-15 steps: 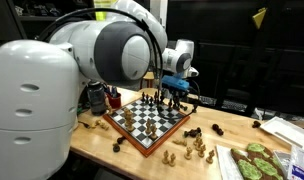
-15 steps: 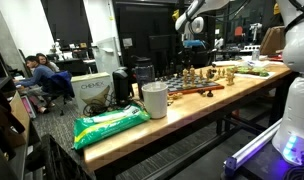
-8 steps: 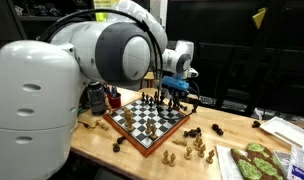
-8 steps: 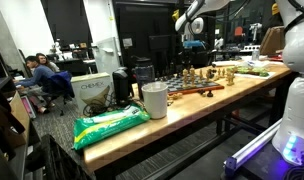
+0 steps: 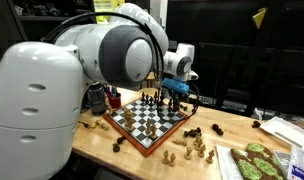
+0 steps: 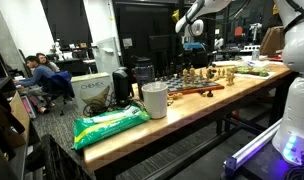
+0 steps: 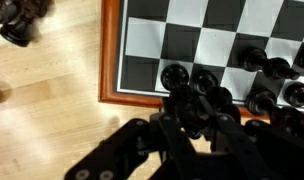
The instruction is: Place one black piece back on the chess board
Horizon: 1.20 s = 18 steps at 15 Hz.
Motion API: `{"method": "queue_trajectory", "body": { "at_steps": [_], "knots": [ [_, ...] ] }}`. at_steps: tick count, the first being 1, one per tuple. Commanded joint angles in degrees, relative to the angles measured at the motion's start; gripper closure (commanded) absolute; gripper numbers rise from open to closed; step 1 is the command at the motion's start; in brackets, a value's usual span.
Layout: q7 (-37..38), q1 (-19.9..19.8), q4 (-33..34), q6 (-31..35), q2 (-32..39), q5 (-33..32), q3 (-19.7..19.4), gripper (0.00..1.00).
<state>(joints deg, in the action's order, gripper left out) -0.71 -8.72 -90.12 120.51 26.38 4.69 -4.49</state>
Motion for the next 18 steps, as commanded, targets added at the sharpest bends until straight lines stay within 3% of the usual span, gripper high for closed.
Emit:
{"method": "queue_trajectory", "body": {
  "at_steps": [1, 18],
  "knots": [
    [-0.78, -0.42, 0.32, -0.82, 0.14, 0.86, 0.24, 0.93],
    [-1.86, -0.33, 1.08, -1.43, 1.59, 1.18, 0.89, 0.93]
  ]
}}
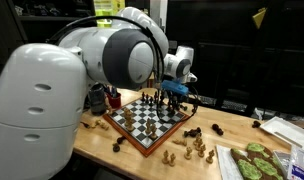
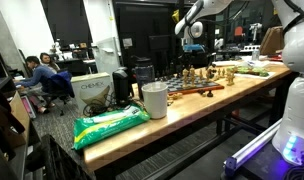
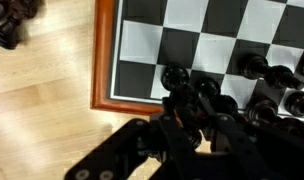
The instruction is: Place one black piece back on the chess board
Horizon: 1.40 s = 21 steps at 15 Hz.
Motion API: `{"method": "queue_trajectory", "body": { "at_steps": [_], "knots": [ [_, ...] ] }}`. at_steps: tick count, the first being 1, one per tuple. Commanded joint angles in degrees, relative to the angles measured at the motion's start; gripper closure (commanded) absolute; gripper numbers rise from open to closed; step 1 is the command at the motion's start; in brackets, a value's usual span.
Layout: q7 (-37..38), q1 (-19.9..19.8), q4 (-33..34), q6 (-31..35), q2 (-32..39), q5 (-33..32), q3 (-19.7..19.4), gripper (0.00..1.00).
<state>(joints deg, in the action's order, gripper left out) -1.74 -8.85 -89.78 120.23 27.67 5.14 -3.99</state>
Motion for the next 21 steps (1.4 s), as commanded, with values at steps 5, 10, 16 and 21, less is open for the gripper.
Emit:
{"method": "queue_trajectory", "body": {
  "at_steps": [5, 10, 16, 21],
  "knots": [
    [-0.7, -0.14, 0.51, -0.93, 0.06, 0.51, 0.26, 0.93],
    [-0.79, -0.17, 0.3, -0.73, -0.08, 0.51, 0.25, 0.93],
    [-0.69, 0.12, 0.15, -0.36, -0.48, -0.08, 0.1, 0.93],
    [-0.59, 0.11, 0.42, -0.72, -0.3, -0.14, 0.03, 0.87]
  ]
}}
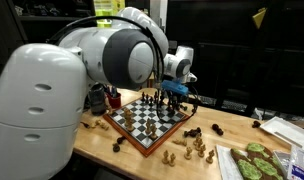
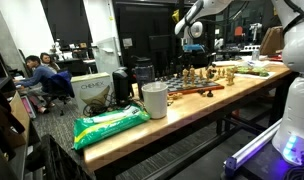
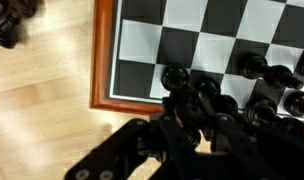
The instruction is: Place one black piece back on the chess board
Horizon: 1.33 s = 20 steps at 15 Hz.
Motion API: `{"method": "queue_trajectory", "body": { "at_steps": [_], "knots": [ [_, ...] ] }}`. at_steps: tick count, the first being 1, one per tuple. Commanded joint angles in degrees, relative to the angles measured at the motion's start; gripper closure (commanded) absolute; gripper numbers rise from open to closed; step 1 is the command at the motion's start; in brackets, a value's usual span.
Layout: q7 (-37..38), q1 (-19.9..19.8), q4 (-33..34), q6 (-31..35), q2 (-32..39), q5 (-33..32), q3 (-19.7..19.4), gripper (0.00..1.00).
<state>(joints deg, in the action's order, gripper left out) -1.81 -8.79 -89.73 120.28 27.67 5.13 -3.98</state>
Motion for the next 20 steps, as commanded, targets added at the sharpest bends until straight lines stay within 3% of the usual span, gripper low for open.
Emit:
{"method": "queue_trajectory", "body": {
  "at_steps": [1, 4, 9, 20],
  "knots": [
    [-0.45, 0.03, 0.38, -0.76, -0.34, -0.11, -0.01, 0.47],
    [-0.5, -0.02, 0.32, -0.69, -0.43, -0.07, -0.01, 0.37],
    [-0.6, -0.11, 0.55, -0.74, -0.38, 0.02, 0.02, 0.03],
    [-0.78, -0.37, 1.16, -1.02, -0.14, 0.25, 0.01, 0.0]
  ]
}}
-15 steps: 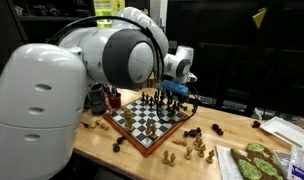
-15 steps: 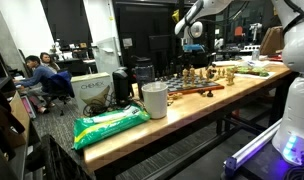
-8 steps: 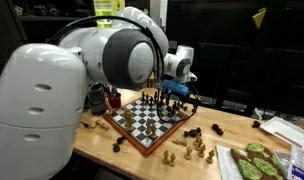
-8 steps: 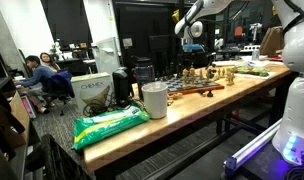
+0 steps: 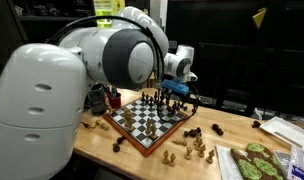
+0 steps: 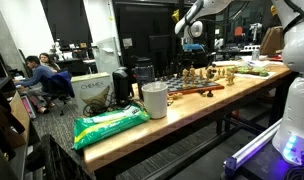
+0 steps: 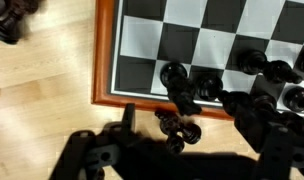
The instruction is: Place one black piece back on the chess board
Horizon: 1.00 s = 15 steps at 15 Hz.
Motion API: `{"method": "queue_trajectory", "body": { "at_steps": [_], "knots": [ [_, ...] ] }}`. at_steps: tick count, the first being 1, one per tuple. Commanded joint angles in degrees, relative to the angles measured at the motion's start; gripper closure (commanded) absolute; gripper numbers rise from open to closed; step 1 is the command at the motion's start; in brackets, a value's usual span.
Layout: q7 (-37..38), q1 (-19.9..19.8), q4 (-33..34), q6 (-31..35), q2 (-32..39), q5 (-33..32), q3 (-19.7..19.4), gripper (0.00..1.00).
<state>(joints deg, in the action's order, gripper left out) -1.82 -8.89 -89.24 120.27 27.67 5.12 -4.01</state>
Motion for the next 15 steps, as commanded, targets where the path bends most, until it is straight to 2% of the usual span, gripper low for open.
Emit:
{"method": "queue_trajectory", "body": {
  "at_steps": [1, 15],
  "knots": [
    [-0.78, -0.32, 0.69, -1.03, -0.13, 0.28, 0.03, 0.0],
    [0.63, -0.25, 2.19, -1.65, -0.67, -1.26, -1.3, 0.0]
  ]
}}
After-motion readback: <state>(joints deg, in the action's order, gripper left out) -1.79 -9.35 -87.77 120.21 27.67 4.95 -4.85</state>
